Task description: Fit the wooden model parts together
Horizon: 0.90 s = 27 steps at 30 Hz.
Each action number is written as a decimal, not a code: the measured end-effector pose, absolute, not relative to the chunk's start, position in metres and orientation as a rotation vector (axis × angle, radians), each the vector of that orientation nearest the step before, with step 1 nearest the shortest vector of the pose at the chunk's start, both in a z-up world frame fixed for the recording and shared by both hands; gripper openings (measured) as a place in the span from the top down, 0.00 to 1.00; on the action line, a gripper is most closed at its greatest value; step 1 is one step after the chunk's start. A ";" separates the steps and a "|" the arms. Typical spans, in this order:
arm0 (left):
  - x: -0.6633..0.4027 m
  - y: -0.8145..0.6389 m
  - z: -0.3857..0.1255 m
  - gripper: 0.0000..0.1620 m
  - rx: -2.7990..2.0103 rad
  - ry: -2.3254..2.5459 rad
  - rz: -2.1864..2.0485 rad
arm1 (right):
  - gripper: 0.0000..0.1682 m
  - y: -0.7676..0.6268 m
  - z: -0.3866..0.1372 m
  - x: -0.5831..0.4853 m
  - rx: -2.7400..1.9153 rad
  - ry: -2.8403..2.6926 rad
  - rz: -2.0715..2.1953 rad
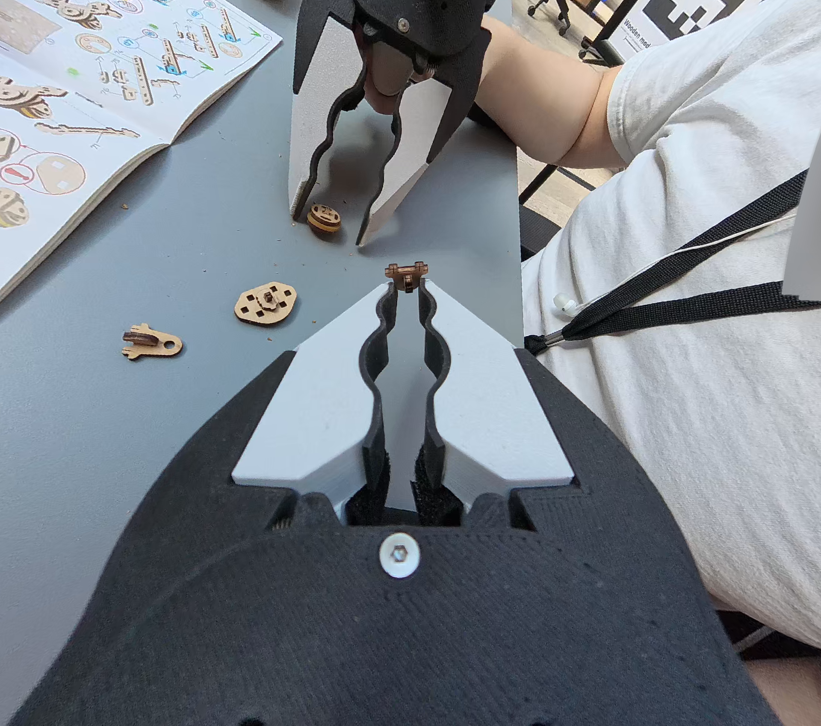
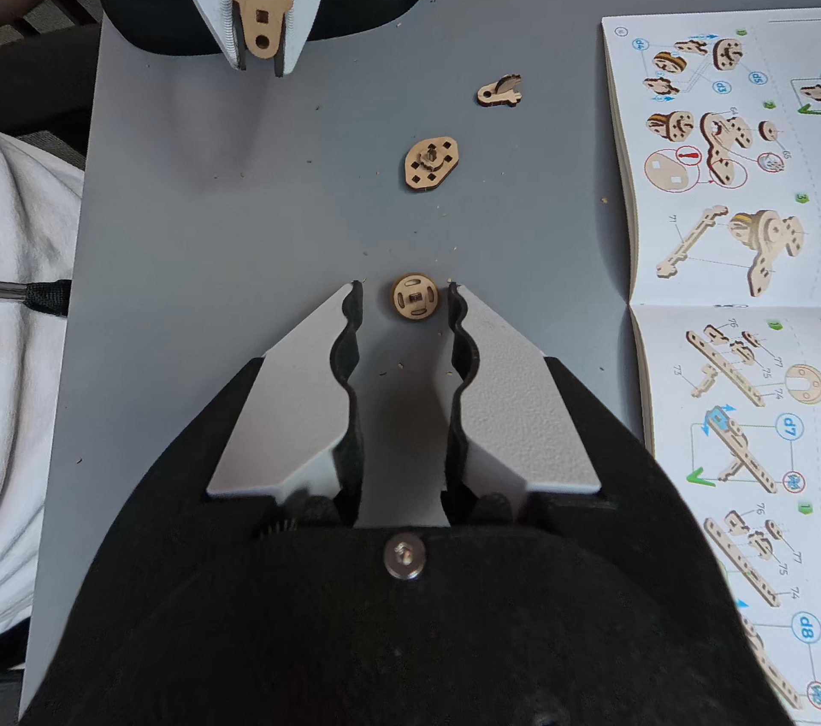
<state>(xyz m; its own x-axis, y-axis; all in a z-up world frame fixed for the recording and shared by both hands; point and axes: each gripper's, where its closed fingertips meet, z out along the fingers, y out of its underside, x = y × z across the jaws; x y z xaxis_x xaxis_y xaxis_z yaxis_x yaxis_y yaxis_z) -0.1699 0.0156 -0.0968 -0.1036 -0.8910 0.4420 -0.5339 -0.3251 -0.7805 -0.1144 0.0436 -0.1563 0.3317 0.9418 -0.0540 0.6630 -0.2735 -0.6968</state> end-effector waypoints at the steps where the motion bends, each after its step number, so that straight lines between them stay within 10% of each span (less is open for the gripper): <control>1: -0.170 0.015 -0.097 0.95 -1.818 1.564 -1.409 | 0.80 0.046 -0.157 -0.114 -2.025 -1.406 0.592; 7: -0.171 0.014 -0.095 0.95 -1.819 1.554 -1.424 | 0.87 0.044 -0.139 -0.120 -1.892 -1.391 0.652; 14: -0.155 -0.006 -0.036 0.96 -1.615 1.451 -1.830 | 0.88 0.016 0.010 -0.111 -1.183 -0.966 1.558; 27: -0.131 -0.023 -0.001 0.96 -1.432 1.366 -2.206 | 0.88 -0.010 0.017 -0.132 -1.014 -1.194 1.377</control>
